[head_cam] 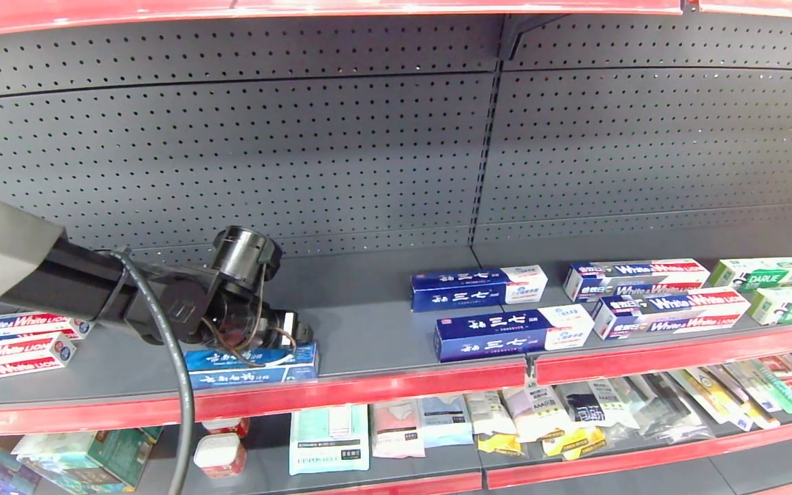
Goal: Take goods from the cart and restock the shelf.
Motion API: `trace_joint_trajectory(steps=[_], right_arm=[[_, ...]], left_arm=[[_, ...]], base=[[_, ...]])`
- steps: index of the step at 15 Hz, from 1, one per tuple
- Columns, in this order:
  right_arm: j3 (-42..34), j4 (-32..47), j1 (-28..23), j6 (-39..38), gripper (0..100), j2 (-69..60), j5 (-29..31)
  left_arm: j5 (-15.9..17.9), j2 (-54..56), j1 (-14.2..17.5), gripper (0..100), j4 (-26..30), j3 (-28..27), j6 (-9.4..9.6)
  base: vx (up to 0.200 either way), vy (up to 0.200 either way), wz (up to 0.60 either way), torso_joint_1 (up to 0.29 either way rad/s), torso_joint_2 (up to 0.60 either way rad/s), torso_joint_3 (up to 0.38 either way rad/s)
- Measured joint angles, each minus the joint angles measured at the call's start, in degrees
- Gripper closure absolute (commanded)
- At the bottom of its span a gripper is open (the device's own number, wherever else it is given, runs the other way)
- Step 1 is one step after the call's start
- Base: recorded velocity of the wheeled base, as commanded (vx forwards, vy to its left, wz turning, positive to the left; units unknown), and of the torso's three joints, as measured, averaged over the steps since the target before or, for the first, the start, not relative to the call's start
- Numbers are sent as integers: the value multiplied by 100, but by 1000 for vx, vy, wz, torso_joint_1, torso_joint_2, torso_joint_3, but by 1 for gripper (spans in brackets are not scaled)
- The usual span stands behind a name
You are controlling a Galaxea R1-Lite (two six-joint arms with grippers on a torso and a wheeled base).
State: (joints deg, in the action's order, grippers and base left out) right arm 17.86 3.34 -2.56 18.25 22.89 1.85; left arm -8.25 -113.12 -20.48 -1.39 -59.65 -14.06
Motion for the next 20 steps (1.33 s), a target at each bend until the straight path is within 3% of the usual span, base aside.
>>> trace_joint_trajectory(steps=[4, 14, 16, 20], right_arm=[[-15, 2, 0, 2, 100, -29, 0], [-59, 10, 0, 2, 100, -38, 0], [-67, 10, 2, 2, 100, -40, 0], [-78, 7, 2, 0, 100, -41, -2]], left_arm=[[-48, -52, 23, 0, 686, -525, -190], [-357, -369, 26, 0, 1510, -1058, -534], [-356, -447, 11, 0, 1685, -1257, -718], [-349, -510, -16, 0, 1827, -1301, -736]], base=[[0, 0, 0, 0, 0, 0], [0, 0, 0, 0, 0, 0], [0, 0, 0, 0, 0, 0], [0, 0, 0, 0, 0, 0]])
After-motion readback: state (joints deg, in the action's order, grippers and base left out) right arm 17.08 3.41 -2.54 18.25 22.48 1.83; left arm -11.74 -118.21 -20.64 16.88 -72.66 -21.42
